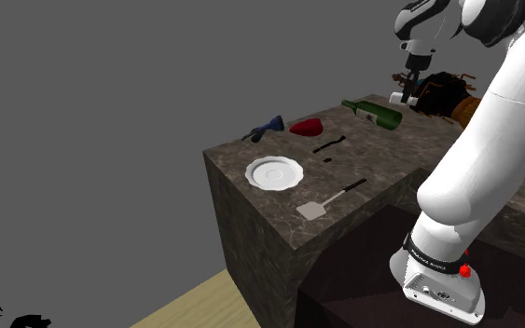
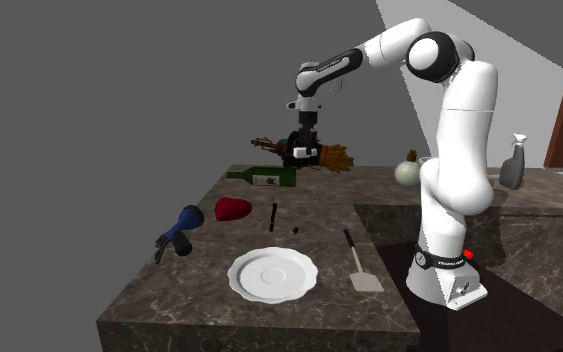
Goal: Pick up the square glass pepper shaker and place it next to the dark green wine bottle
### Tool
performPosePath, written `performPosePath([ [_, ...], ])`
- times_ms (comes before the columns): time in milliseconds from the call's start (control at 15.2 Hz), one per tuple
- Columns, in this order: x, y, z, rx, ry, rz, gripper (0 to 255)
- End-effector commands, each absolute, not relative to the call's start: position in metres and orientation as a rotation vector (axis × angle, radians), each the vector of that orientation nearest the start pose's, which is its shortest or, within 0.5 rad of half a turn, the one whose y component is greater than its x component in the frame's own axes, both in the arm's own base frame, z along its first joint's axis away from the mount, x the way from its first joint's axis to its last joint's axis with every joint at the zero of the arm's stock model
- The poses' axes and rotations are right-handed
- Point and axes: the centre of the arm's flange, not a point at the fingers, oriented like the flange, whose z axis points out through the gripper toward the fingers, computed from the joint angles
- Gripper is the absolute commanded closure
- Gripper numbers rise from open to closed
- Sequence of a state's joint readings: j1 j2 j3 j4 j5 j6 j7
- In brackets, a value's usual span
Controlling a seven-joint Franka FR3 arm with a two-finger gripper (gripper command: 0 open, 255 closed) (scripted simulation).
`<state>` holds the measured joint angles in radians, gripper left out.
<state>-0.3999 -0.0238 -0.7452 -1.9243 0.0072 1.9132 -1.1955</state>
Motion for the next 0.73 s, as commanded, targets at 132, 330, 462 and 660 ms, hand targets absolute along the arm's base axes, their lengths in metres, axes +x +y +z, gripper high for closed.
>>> performPosePath([
  [132, 0.218, -0.518, 0.48, -3.138, -0.079, -0.037, 255],
  [330, 0.218, -0.518, 0.464, -3.138, -0.079, -0.037, 255],
  [462, 0.218, -0.518, 0.454, -3.138, -0.079, -0.037, 255],
  [660, 0.218, -0.518, 0.438, -3.138, -0.079, -0.037, 255],
])
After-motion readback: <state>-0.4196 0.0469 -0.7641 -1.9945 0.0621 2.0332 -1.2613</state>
